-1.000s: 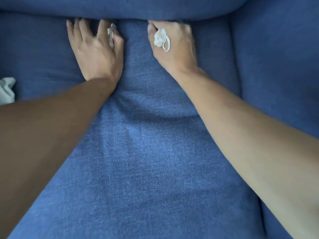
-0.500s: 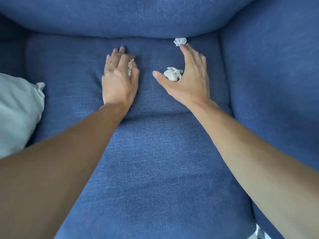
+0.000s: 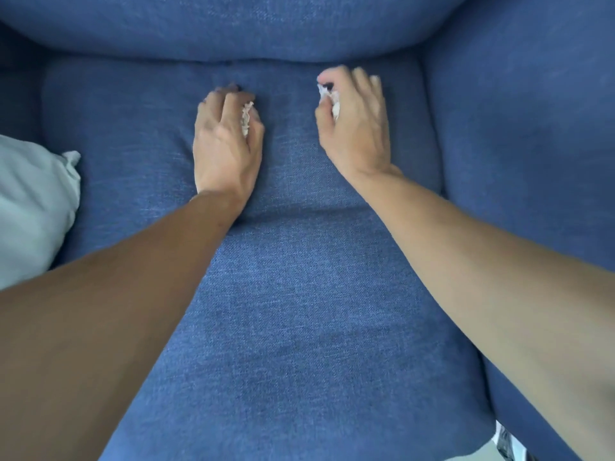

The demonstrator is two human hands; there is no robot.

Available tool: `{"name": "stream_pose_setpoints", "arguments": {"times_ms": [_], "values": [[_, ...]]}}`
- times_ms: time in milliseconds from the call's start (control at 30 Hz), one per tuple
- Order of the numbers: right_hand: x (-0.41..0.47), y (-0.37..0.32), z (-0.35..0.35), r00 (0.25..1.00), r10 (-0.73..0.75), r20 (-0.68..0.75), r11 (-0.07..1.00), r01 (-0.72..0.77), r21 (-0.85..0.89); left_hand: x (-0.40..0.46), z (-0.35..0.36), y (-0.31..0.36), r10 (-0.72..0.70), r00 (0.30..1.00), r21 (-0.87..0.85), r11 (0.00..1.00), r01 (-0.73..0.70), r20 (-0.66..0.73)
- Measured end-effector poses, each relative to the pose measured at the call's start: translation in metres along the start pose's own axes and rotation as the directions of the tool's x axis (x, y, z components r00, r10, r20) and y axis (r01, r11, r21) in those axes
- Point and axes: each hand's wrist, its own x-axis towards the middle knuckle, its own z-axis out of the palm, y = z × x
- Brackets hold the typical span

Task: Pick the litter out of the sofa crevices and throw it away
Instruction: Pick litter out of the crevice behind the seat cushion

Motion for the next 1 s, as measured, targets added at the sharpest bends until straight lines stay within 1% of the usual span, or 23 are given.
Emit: {"name": "stream_pose_setpoints", "arguments": {"times_ms": [33, 100, 133, 167, 233, 267, 333, 400, 467, 567, 633, 700, 767, 833, 900, 1000], "values": [[-0.008, -0.002, -0.003, 1.0, -0.028, 0.008, 0.998, 0.028, -0.056, -0.001, -0.002, 0.002, 0.005, 1.0, 0.027, 1.0, -0.005, -0.001], [-0.023, -0.004, -0.01, 0.998, -0.049, 0.039, 0.98, 0.056, -0.19, -0.007, -0.006, 0.008, 0.025, 1.0, 0.146, 0.989, -0.025, -0.002], [-0.03, -0.003, -0.012, 0.998, -0.047, 0.052, 0.972, 0.057, -0.229, -0.012, -0.007, 0.011, 0.035, 0.999, 0.199, 0.979, -0.036, 0.006], [-0.037, -0.003, -0.014, 0.998, -0.04, 0.054, 0.972, 0.051, -0.228, -0.018, -0.009, 0.013, 0.038, 0.999, 0.224, 0.974, -0.042, 0.022], [-0.048, -0.003, -0.017, 0.999, 0.006, 0.054, 0.99, 0.002, -0.138, -0.031, -0.013, 0.019, 0.034, 0.997, 0.211, 0.976, -0.047, 0.065], [-0.054, -0.005, -0.019, 0.996, 0.057, 0.071, 0.996, -0.052, -0.07, -0.037, -0.017, 0.022, 0.023, 0.996, 0.191, 0.981, -0.04, 0.09], [-0.065, -0.012, -0.028, 0.973, 0.189, 0.132, 0.98, -0.196, 0.045, -0.048, -0.024, 0.03, -0.014, 0.988, 0.152, 0.988, -0.01, 0.156], [-0.076, -0.02, -0.042, 0.926, 0.325, 0.192, 0.933, -0.347, 0.095, -0.056, -0.032, 0.04, -0.057, 0.971, 0.158, 0.987, 0.02, 0.234], [-0.089, -0.03, -0.06, 0.85, 0.458, 0.26, 0.854, -0.502, 0.138, -0.067, -0.044, 0.051, -0.098, 0.937, 0.188, 0.981, 0.036, 0.335], [-0.112, -0.047, -0.093, 0.689, 0.633, 0.353, 0.684, -0.711, 0.162, -0.087, -0.067, 0.067, -0.135, 0.872, 0.177, 0.983, 0.056, 0.471], [-0.132, -0.054, -0.115, 0.576, 0.718, 0.39, 0.551, -0.814, 0.187, -0.102, -0.082, 0.079, -0.16, 0.833, 0.152, 0.984, 0.092, 0.529], [-0.154, -0.055, -0.14, 0.471, 0.788, 0.397, 0.394, -0.881, 0.264, -0.119, -0.097, 0.092, -0.181, 0.791, 0.138, 0.983, 0.123, 0.584], [-0.181, -0.052, -0.166, 0.341, 0.852, 0.396, 0.208, -0.917, 0.341, -0.14, -0.109, 0.108, -0.183, 0.752, 0.127, 0.983, 0.132, 0.634], [-0.214, -0.049, -0.188, 0.244, 0.881, 0.405, 0.058, -0.906, 0.419, -0.164, -0.117, 0.122, -0.176, 0.717, 0.112, 0.984, 0.137, 0.675], [-0.245, -0.047, -0.209, 0.179, 0.891, 0.418, -0.044, -0.881, 0.472, -0.188, -0.119, 0.139, -0.172, 0.67, 0.109, 0.985, 0.135, 0.723], [-0.287, -0.036, -0.237, 0.063, 0.891, 0.45, -0.2, -0.835, 0.513, -0.224, -0.111, 0.173, -0.143, 0.604, 0.112, 0.99, 0.088, 0.784]]}}
